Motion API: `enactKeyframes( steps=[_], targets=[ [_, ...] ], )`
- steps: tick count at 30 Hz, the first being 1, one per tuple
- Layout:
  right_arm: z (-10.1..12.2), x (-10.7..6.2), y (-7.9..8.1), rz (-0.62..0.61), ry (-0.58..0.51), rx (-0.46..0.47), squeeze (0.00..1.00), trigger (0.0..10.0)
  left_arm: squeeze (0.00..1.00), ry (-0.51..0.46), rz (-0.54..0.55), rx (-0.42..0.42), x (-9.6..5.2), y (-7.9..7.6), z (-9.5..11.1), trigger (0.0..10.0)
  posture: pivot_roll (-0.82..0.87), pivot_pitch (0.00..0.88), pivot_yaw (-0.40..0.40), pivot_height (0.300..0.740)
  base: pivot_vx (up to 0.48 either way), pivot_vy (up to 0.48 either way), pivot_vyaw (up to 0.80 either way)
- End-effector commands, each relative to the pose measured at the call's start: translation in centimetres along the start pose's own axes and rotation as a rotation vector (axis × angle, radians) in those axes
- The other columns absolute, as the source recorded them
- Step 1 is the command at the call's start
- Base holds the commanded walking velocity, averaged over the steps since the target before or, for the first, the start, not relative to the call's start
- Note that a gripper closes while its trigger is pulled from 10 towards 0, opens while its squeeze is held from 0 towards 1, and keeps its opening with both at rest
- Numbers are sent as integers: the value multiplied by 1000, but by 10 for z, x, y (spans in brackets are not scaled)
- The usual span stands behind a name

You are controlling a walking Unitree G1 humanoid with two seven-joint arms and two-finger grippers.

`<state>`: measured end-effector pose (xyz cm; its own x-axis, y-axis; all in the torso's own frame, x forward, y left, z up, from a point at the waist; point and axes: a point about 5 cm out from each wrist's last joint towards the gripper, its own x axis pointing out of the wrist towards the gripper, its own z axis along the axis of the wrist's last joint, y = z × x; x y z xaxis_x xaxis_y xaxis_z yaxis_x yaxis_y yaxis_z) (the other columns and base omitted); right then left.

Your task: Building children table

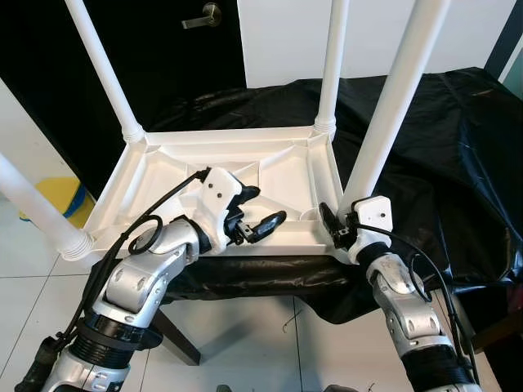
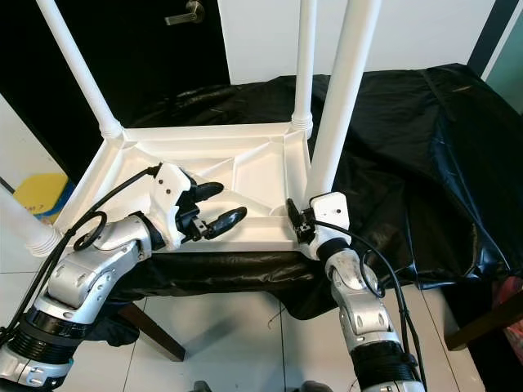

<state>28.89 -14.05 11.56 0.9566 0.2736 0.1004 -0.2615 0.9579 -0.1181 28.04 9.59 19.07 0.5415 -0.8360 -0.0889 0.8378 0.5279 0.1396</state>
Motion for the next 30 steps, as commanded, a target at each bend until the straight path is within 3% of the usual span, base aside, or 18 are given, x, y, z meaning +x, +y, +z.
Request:
enactKeyframes(
  steps=[1,15,19,21,30],
  targets=[
    [-19,-9,4,4,92,11,0,10000,0,17,-189,-4,-2,-10,-2,10000,-107,45,75,740,0,0,0],
    [-30,-17,-9,-59,142,86,0,10000,0,21,-166,-3,-5,-6,1,10000,-100,47,85,740,0,0,0],
    [-30,-16,-12,-32,142,39,0,10000,0,26,-169,5,-4,-8,-1,10000,-101,46,87,740,0,0,0],
    [-31,-18,-13,4,138,-36,0,10000,0,24,-168,4,-3,-8,0,10000,-104,45,91,740,0,0,0],
    [-40,-23,-18,-7,164,5,0,10000,0,16,-163,6,-3,-7,2,10000,-102,47,90,740,0,0,0]
  ],
)
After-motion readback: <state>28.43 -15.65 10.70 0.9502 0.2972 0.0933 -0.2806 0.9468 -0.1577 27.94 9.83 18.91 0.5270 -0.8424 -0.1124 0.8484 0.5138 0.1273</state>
